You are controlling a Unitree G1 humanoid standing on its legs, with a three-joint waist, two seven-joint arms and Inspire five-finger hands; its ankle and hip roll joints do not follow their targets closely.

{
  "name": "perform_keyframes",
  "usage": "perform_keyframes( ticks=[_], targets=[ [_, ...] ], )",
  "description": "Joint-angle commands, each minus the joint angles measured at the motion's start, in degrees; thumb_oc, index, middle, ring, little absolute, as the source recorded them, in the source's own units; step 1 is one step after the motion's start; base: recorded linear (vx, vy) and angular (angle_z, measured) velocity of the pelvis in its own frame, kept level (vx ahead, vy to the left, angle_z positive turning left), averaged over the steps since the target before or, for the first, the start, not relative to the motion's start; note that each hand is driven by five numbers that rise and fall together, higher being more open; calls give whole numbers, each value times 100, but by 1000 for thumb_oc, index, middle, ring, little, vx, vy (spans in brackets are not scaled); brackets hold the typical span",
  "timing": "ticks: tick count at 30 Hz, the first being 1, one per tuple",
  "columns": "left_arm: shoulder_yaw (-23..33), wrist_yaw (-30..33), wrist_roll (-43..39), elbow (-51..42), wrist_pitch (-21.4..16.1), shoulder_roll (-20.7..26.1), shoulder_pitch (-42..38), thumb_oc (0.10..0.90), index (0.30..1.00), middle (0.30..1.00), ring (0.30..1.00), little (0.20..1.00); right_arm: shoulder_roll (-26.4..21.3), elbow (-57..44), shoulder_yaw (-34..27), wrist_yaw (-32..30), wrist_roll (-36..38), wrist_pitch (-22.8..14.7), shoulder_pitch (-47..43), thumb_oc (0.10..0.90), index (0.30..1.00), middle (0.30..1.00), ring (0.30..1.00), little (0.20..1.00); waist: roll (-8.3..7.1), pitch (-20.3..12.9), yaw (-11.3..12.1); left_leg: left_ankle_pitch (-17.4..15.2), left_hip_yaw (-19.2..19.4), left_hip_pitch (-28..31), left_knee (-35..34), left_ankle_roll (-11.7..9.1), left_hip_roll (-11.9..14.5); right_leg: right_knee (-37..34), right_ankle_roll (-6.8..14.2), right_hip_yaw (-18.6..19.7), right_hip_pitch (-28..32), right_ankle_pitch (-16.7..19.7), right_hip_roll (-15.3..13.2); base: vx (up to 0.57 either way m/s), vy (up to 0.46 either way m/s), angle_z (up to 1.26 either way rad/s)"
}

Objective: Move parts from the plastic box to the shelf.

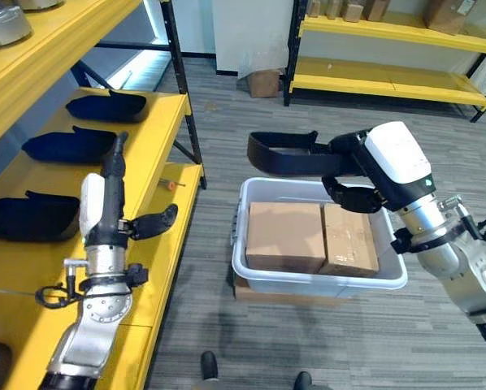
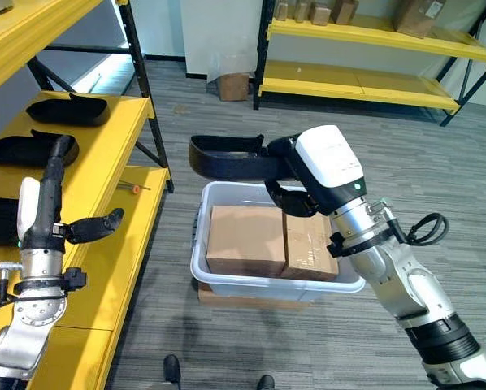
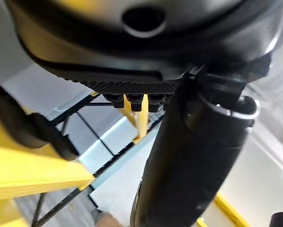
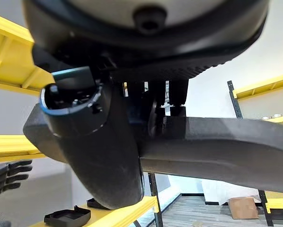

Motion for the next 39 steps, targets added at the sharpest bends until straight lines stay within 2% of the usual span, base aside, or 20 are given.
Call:
perform_keyframes(
  ticks=[1,22,39],
  targets=[
    [-191,383,491,-292,-615,454,-759,900,1000,1000,1000,1000,-122,-364,-128,-692,472,-255,-773,400,300,300,300,300,-61,-721,21,-670,-31,685,-49,-442,539,126,246,79,-215,-97,-193,0,0,0],
    [-1567,158,804,-69,-766,919,-2039,900,1000,1000,1000,1000,-132,-166,741,-673,667,-363,-1511,400,300,300,300,300,-108,-803,-149,-662,65,791,-49,-471,538,72,256,148,-125,-54,-176,-1,1,-1],
    [-1976,91,757,-21,-774,521,-2301,900,1000,1000,1000,1000,19,-278,891,-695,660,-392,-1637,400,300,300,300,300,-92,-825,-264,-632,57,752,-49,-467,529,-7,232,231,-137,9,-176,-4,2,-1]
  ],
)
